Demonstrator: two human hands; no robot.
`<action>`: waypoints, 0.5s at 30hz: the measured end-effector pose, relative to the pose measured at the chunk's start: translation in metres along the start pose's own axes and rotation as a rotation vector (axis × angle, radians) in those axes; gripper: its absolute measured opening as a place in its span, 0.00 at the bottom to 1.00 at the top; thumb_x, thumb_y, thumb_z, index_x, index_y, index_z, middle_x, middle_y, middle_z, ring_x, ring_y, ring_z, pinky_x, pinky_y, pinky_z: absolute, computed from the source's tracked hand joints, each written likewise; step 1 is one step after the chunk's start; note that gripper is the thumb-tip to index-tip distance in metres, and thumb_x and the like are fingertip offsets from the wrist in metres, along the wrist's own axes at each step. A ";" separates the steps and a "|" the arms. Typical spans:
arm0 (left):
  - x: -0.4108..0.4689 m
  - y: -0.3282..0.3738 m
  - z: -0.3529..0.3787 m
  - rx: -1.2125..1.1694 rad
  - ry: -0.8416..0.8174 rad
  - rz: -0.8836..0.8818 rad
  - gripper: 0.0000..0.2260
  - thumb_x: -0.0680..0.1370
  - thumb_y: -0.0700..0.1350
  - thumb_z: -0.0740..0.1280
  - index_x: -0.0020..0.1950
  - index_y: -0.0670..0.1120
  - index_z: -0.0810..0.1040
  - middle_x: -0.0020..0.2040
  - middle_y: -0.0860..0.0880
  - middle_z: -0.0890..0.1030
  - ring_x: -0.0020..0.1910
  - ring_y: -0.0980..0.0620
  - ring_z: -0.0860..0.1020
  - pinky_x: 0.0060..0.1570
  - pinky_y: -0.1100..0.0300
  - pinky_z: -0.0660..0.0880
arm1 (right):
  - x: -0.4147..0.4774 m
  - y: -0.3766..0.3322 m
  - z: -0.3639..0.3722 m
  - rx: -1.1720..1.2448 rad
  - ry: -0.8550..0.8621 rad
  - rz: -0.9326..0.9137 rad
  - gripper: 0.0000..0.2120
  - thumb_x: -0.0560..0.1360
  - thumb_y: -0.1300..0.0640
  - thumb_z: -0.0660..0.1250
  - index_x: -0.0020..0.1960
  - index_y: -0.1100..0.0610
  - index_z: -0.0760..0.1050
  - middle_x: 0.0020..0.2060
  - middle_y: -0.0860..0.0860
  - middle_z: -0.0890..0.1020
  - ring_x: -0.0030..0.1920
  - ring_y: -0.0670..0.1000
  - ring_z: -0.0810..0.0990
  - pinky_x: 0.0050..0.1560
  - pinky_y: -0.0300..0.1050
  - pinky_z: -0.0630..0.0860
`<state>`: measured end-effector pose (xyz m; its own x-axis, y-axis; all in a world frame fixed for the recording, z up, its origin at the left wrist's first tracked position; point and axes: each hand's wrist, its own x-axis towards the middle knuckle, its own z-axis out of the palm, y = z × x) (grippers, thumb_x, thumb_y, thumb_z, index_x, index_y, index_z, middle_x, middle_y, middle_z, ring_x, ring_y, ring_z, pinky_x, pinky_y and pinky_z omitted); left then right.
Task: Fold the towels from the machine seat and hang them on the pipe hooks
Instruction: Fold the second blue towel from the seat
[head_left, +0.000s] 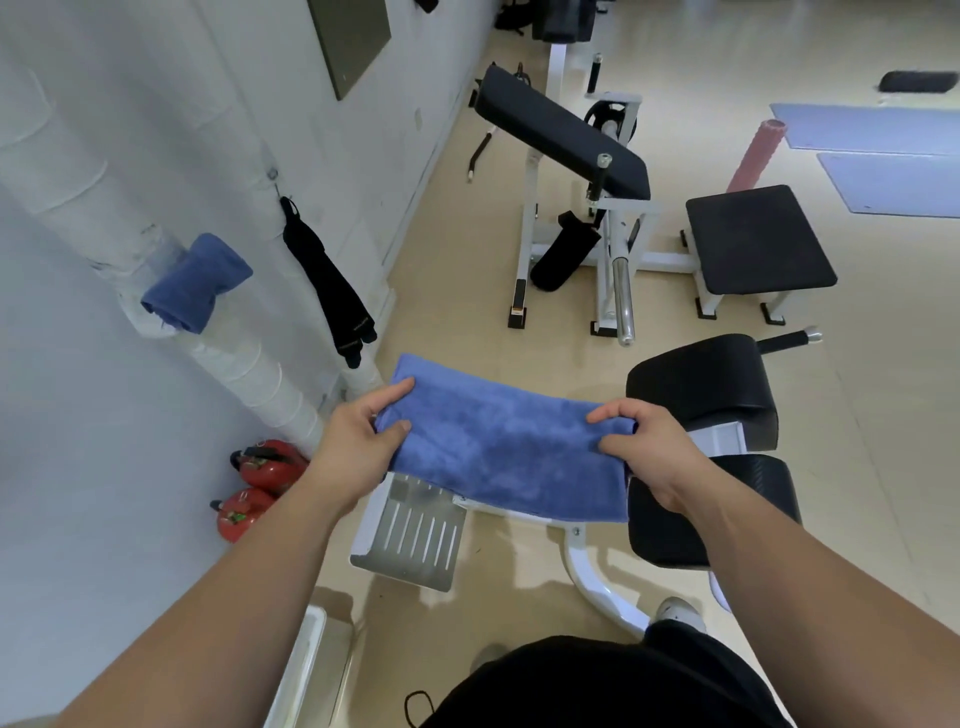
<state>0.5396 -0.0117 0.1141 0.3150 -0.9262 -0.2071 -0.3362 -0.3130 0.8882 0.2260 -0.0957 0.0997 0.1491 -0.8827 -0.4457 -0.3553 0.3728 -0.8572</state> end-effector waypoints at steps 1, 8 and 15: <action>-0.003 -0.001 0.003 0.012 -0.009 0.006 0.23 0.80 0.35 0.66 0.72 0.53 0.76 0.68 0.49 0.79 0.63 0.53 0.79 0.67 0.54 0.75 | -0.002 -0.002 0.003 -0.039 0.009 -0.004 0.15 0.72 0.70 0.67 0.49 0.52 0.82 0.51 0.59 0.83 0.52 0.65 0.83 0.50 0.67 0.81; -0.030 0.000 0.039 0.069 -0.120 0.138 0.17 0.81 0.36 0.66 0.67 0.50 0.80 0.62 0.61 0.80 0.57 0.73 0.76 0.63 0.72 0.70 | -0.022 -0.032 0.043 -0.050 -0.052 -0.112 0.16 0.70 0.70 0.66 0.49 0.53 0.80 0.48 0.54 0.82 0.45 0.52 0.80 0.41 0.46 0.80; -0.057 0.016 0.051 0.040 -0.094 0.292 0.17 0.81 0.36 0.67 0.65 0.53 0.81 0.57 0.60 0.82 0.55 0.71 0.79 0.55 0.75 0.72 | -0.034 -0.055 0.090 0.035 -0.088 -0.156 0.14 0.71 0.70 0.65 0.46 0.52 0.76 0.41 0.52 0.78 0.35 0.49 0.75 0.34 0.43 0.75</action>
<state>0.4709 0.0259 0.1189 0.1169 -0.9930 0.0161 -0.4358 -0.0367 0.8993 0.3231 -0.0605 0.1384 0.2802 -0.9027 -0.3266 -0.2896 0.2448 -0.9253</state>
